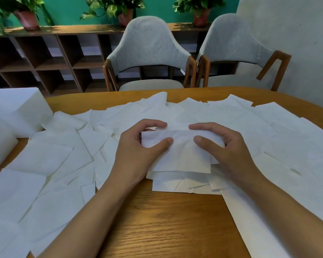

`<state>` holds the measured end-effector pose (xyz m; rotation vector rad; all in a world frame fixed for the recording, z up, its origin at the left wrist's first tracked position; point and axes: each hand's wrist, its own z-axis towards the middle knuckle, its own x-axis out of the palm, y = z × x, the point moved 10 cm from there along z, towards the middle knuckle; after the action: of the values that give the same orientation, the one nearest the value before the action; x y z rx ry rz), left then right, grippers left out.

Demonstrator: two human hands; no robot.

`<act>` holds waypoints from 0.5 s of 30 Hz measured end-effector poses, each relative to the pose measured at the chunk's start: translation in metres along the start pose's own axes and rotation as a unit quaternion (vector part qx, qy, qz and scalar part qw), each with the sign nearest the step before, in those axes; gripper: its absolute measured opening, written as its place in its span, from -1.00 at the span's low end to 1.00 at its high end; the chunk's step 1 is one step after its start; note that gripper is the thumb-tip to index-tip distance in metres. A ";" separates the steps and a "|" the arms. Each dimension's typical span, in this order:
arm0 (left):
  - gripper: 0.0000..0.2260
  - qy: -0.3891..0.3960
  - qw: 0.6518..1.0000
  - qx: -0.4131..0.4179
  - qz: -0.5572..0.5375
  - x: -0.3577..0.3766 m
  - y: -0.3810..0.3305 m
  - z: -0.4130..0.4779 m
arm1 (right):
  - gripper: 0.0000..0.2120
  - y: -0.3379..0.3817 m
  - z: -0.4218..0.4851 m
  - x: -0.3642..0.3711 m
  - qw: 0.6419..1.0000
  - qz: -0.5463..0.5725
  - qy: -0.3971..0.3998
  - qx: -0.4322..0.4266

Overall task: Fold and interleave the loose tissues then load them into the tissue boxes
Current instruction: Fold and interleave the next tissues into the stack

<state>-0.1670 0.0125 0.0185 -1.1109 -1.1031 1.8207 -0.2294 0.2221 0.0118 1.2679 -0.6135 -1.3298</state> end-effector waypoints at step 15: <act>-0.72 -0.010 0.999 -0.020 -0.039 0.009 0.005 -0.003 | -0.31 0.010 -0.003 0.015 0.999 -0.013 0.032 -0.021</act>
<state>-0.1682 0.0191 0.0108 -1.0606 -1.1814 1.7600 -0.2198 0.2069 0.0154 1.2837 -0.5234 -1.3118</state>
